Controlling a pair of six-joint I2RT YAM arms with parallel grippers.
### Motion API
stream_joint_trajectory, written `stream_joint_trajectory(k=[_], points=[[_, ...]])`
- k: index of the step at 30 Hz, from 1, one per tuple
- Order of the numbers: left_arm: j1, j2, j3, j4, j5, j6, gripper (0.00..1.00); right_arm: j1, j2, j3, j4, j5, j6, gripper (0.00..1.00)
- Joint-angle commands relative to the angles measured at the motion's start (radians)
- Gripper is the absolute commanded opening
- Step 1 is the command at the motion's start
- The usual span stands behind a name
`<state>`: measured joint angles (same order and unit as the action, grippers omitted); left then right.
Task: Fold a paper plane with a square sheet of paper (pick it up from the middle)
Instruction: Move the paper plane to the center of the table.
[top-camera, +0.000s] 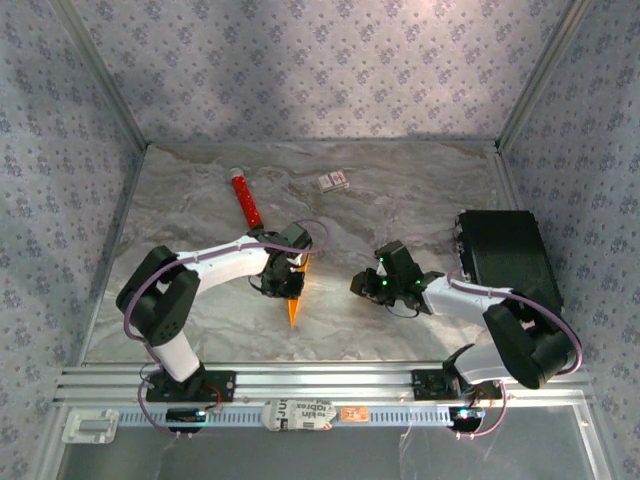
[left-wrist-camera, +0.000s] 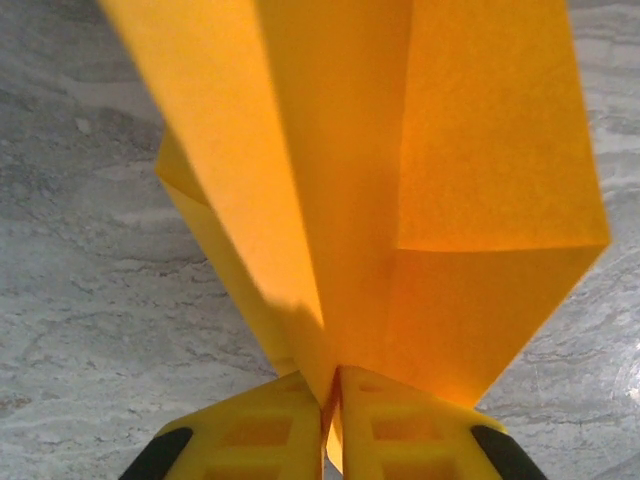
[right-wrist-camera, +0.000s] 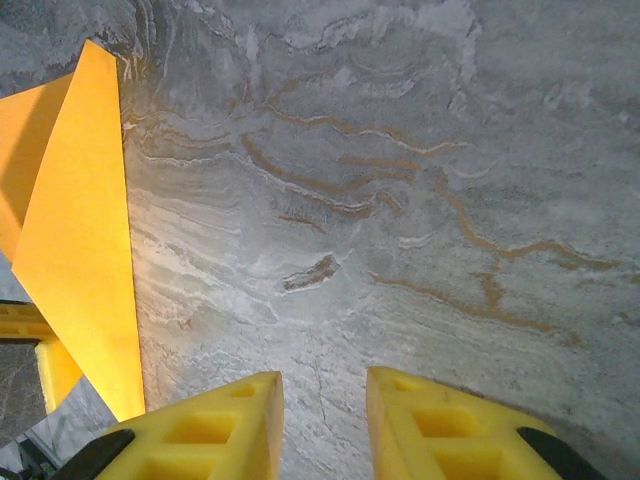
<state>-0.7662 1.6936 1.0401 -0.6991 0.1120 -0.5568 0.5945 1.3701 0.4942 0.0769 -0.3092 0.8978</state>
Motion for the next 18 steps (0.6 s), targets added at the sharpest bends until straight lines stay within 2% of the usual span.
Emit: stream_joint_trajectory(k=[1, 8, 13, 18], points=[[-0.006, 0.009, 0.026, -0.025, 0.012, 0.015, 0.14, 0.007, 0.001, 0.016, -0.03, 0.018, -0.012, 0.29], [-0.007, 0.009, 0.026, -0.009, 0.038, 0.006, 0.15, 0.006, 0.008, 0.02, -0.026, 0.009, -0.014, 0.29], [-0.007, -0.004, 0.021, 0.011, 0.055, 0.001, 0.04, 0.017, 0.014, 0.035, -0.004, -0.021, -0.021, 0.3], [-0.007, -0.032, 0.014, 0.015, 0.053, -0.012, 0.01, 0.044, 0.021, 0.063, 0.048, -0.046, -0.005, 0.31]])
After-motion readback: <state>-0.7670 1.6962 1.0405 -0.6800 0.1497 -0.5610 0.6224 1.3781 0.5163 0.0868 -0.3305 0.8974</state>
